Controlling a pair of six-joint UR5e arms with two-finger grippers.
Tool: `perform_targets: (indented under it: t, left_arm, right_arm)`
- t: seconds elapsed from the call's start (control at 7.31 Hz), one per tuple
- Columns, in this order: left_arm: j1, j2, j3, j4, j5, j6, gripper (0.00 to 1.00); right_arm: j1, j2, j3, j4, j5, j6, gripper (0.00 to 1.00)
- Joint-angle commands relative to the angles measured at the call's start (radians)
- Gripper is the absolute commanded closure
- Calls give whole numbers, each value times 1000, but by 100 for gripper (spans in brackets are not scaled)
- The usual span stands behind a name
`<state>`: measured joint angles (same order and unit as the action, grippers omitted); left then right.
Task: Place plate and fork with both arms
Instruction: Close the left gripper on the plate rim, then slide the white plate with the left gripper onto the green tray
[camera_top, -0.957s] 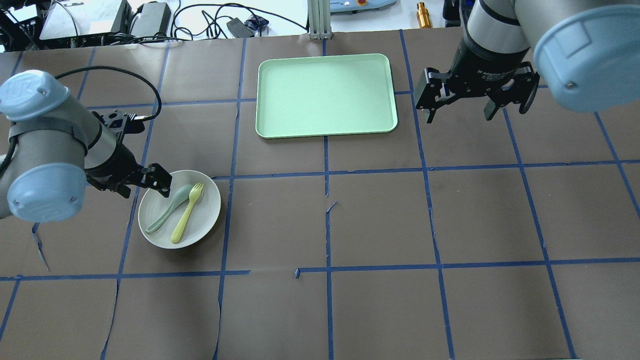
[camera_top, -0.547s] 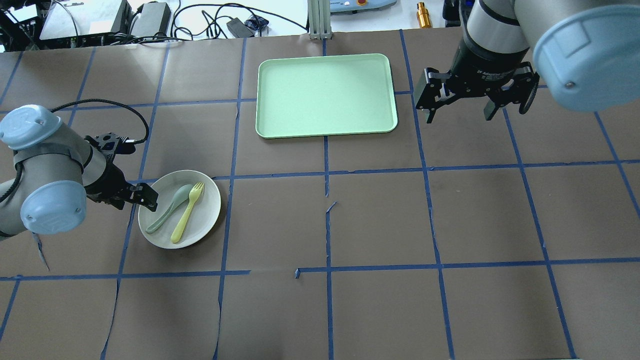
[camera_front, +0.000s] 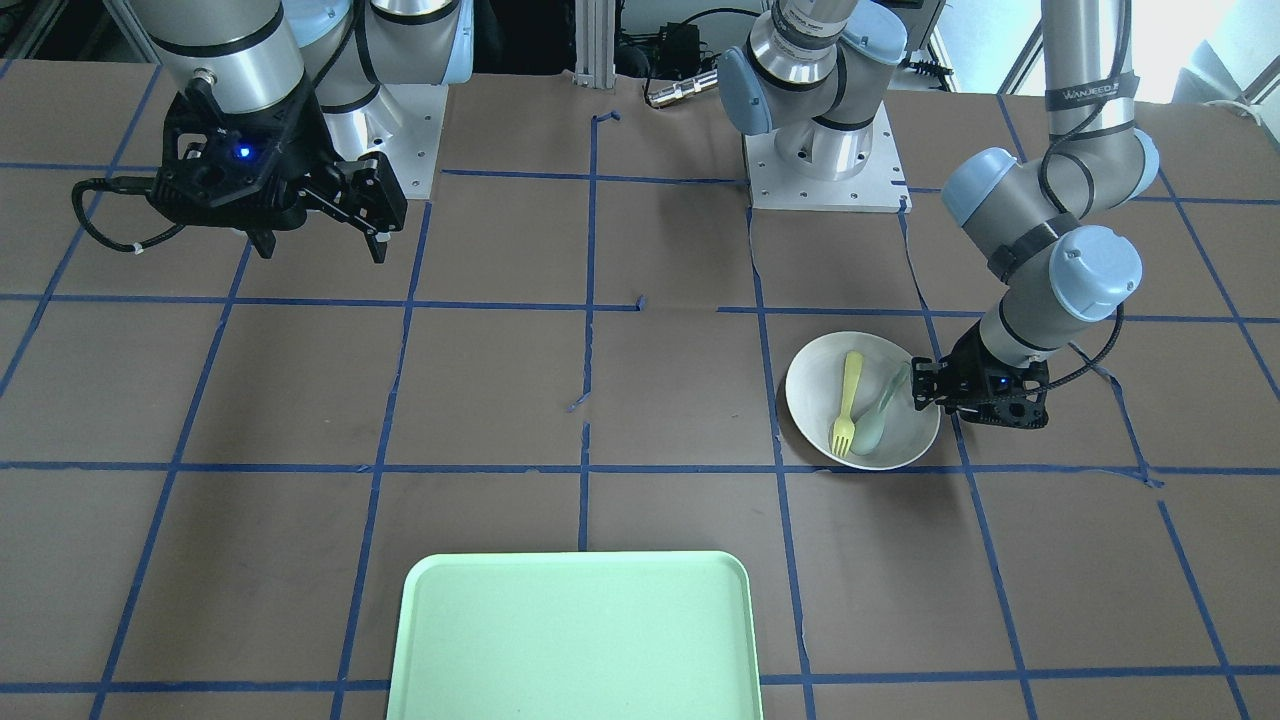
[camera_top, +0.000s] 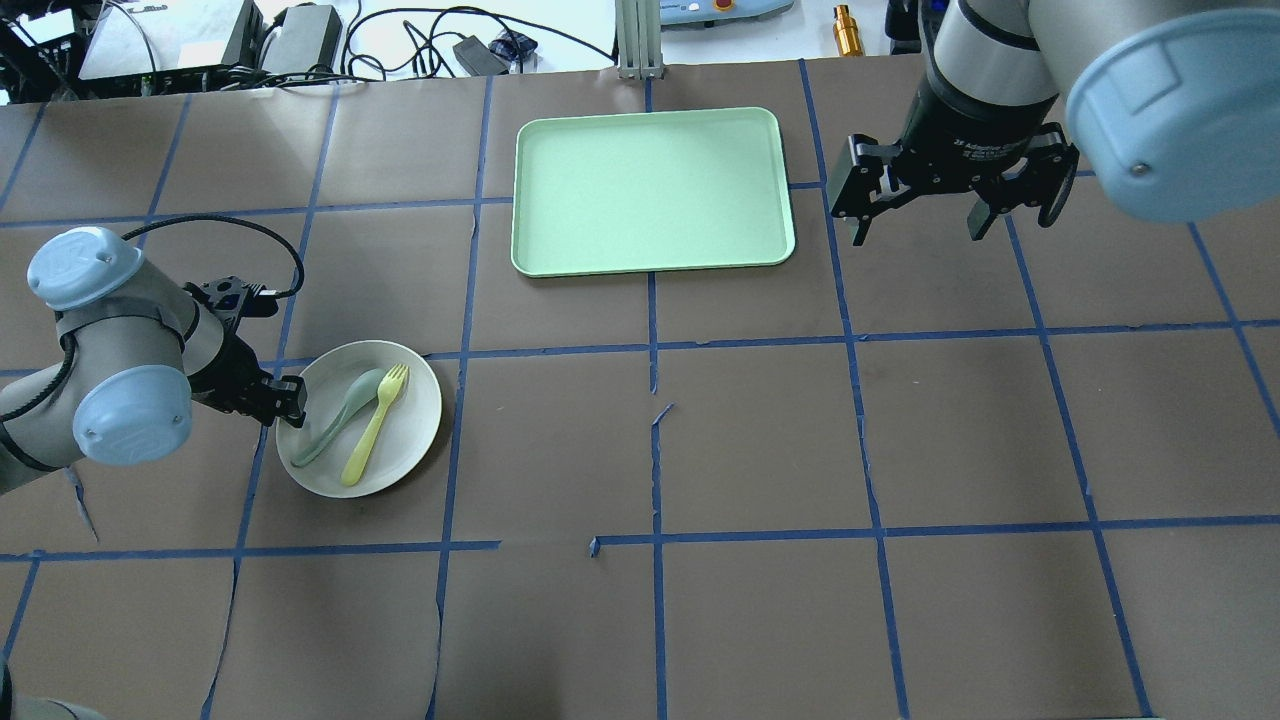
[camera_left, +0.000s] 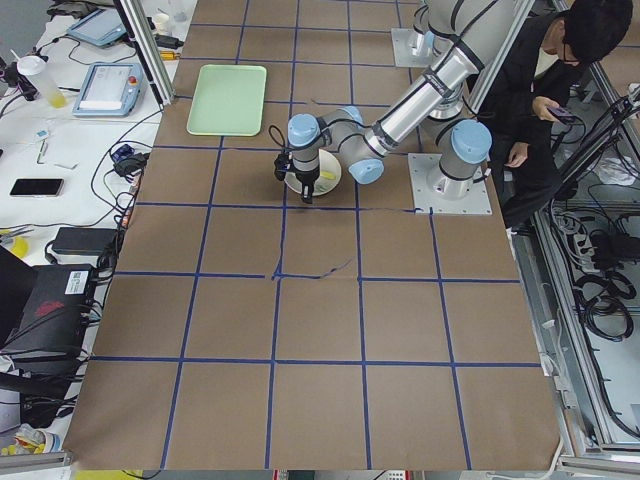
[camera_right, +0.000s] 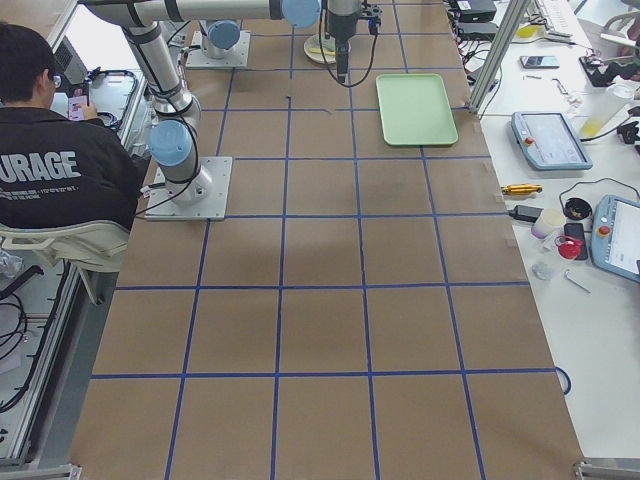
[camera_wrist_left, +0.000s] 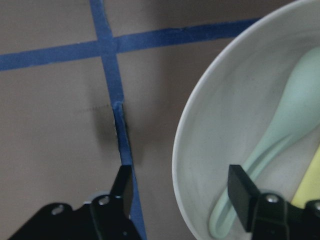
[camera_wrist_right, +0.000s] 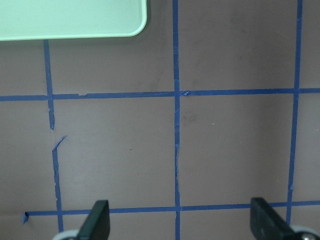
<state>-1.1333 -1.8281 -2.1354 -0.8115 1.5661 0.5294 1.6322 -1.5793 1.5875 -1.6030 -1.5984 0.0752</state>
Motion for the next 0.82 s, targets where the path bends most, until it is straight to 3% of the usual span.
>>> perform_targets:
  t: [0.0,0.27,0.55,0.68]
  left_arm:
    - [0,-2,5,5,-8,-9,100]
    - [-2,4,35,-4,-64,-47,100]
    - [-5,-19,139,-107,-275,-210,100]
    - [-20,-28,194,-164,-297,-279,100]
  right_arm:
    - [0,-1,0,1,0,0,0]
    - [0,-1,0,0,2,0,0]
    - [0,-1,2,0,2,-2,0]
    - [0,1,3,1,2,-2,0]
